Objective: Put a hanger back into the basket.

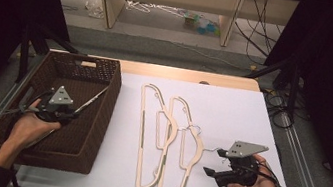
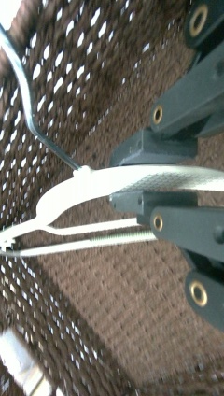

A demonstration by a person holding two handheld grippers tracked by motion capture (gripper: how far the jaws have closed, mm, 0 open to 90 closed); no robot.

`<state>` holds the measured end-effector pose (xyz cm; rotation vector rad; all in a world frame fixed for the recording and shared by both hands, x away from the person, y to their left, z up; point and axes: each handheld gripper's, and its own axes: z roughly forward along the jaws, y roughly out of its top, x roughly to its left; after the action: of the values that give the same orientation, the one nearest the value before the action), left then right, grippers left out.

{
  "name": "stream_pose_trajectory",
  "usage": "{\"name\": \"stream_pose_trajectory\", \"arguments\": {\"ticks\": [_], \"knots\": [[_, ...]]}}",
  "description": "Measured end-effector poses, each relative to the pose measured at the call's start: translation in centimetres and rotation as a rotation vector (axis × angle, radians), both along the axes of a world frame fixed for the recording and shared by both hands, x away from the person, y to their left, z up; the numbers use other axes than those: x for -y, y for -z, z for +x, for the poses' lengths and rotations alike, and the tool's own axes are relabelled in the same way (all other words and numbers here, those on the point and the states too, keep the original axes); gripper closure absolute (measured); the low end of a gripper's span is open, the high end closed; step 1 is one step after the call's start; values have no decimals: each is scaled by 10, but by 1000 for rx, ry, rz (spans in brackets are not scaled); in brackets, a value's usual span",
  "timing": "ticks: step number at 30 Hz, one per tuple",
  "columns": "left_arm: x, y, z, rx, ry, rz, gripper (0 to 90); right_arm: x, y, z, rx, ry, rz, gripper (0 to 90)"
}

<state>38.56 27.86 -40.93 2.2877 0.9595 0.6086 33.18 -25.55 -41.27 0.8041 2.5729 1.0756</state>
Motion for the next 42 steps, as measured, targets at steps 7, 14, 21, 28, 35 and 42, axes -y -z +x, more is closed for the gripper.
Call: {"name": "stream_pose_trajectory", "arguments": {"ticks": [7,14,21,28,35,42], "knots": [[6,-6,-3,-7,20,-11,674,0,1,0,-1,0,-4,255],[11,-20,-11,28,38,-27,576,1,0,-1,-7,3,-3,255],[19,-34,-26,71,20,-66,478,1,1,-1,-5,6,0,255],[37,-46,-48,134,-24,-223,375,0,3,0,-2,15,7,253],[68,-54,-69,165,36,-316,316,-2,7,0,8,54,20,237],[103,-51,-85,191,132,-354,284,-4,12,0,16,98,34,217]]}}
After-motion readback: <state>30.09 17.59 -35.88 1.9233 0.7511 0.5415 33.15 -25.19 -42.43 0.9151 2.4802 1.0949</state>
